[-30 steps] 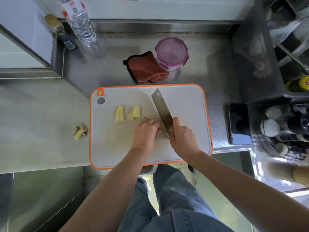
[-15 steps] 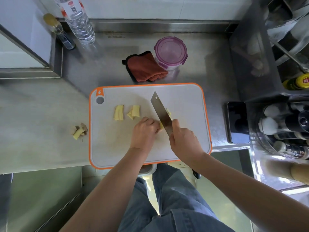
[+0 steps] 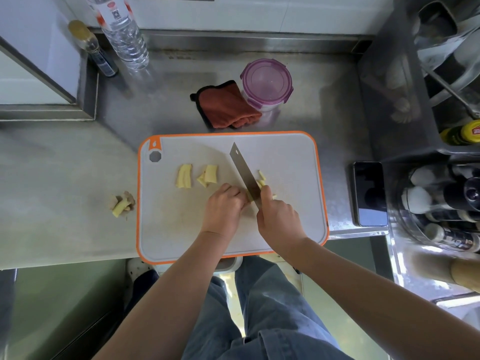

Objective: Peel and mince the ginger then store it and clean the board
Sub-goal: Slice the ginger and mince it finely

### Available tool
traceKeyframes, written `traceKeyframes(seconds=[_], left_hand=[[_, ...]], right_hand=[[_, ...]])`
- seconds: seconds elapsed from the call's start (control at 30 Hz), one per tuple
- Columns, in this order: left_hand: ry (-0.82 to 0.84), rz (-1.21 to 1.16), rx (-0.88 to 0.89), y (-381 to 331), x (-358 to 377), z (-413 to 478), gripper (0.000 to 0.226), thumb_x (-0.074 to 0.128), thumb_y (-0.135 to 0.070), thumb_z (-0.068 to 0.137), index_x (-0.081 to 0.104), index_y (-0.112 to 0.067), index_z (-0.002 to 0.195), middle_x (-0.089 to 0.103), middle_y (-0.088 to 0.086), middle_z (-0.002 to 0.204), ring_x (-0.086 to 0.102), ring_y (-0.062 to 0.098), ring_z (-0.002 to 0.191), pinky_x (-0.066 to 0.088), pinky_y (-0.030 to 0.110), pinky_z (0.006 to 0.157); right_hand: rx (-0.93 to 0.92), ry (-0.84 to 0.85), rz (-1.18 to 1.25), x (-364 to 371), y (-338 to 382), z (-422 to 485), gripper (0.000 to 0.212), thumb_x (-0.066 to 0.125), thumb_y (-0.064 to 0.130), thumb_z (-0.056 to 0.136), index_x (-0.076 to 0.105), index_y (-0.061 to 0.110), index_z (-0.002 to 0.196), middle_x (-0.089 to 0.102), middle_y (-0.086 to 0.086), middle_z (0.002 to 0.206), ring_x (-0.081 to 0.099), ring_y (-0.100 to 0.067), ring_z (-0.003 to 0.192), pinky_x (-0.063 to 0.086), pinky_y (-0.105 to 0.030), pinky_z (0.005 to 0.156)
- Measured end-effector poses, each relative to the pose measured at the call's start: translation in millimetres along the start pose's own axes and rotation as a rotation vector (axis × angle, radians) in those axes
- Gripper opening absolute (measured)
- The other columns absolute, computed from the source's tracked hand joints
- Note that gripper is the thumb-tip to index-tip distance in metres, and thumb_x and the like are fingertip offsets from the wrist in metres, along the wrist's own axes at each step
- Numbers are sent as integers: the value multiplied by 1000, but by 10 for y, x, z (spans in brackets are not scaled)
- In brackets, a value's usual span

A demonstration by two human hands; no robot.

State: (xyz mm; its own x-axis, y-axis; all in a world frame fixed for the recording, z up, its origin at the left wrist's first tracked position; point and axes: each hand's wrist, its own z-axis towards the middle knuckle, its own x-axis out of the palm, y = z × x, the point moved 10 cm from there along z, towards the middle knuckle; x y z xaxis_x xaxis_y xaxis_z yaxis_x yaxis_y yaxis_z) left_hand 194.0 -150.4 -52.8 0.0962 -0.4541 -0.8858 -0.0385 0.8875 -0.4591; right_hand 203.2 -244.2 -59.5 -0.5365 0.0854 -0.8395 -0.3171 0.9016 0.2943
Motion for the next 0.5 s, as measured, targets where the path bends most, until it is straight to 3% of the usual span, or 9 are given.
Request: traceKeyframes(seconds=[0.3,0.4,0.5], left_hand=[[23,42,-22,-19,16,12,18,88,-6,56,70,-10,59,62,1,58,58,22,60,40,22,44],[15,38,-17,-18,14,-2,18,87,-6,58,69,-10,59,61,1,58,57,22,61,40,23,45],[15,33,-9,-16,19,-9,19,85,-1,57,68,-9,59,59,2,57,57,23,60,41,24,44]], right_hand=[[-38,24,-11,-52,-12,-62,38,37,14,97,27,12,133,50,-2,78,57,-22,69,49,-34,63],[-38,41,-47,-16,-56,-129,39,37,13,97,25,10,134,48,-2,74,51,-22,65,41,-33,58],[-52,40,-58,18,-68,-103,40,37,14,97,26,11,135,50,-2,73,55,-23,65,50,-36,61]])
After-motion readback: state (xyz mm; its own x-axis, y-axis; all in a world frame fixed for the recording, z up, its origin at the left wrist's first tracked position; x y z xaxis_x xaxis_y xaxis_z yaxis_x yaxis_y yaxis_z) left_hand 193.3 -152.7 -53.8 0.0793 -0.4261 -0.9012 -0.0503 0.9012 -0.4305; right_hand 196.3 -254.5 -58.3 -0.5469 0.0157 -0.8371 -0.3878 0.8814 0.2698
